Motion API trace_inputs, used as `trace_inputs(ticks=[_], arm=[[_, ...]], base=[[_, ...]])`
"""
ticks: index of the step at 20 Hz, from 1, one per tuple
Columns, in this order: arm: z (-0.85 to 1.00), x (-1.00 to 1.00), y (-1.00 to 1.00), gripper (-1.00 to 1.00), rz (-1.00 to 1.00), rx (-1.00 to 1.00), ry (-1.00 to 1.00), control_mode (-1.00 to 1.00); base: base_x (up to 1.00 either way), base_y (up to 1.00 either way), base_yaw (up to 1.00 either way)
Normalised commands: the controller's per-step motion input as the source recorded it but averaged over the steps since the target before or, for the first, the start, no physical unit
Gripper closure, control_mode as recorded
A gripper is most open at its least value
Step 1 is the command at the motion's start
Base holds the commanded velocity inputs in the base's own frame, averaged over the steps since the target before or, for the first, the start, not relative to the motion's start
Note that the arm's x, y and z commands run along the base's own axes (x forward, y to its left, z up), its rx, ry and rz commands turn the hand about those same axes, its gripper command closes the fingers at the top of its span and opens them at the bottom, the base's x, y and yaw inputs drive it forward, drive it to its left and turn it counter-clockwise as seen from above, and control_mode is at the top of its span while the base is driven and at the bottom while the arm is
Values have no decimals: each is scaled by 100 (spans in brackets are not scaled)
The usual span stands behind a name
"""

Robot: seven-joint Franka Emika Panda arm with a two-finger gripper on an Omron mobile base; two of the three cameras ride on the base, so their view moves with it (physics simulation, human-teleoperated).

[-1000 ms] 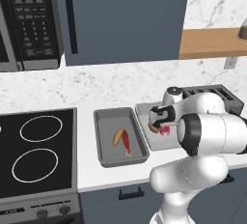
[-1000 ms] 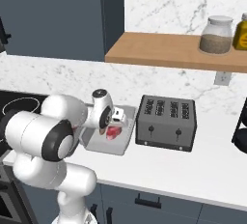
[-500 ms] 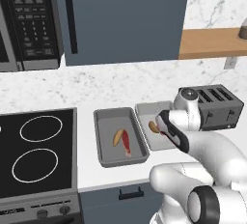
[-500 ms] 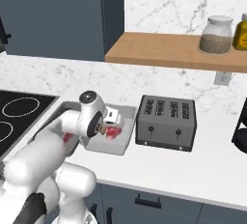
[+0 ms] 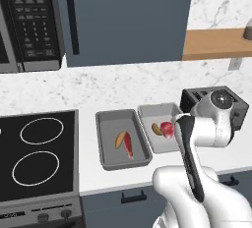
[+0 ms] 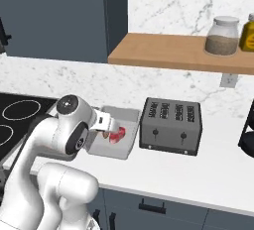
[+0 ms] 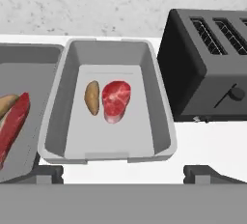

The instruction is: Place one sweet potato and one steak in each tupperware on the nearby counter, to pack two identical lunches.

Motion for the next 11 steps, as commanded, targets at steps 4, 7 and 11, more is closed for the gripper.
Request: trace_inputs(ticks=[4,7,11], arm=[[100,-88,8,-100,0,0,-7,-100],[100,-84,10,-100,0,0,-8,-100],[68,-33,23,-100,5,-2,-17,-100]], base=[[0,0,0],[0,0,0],[0,0,0]])
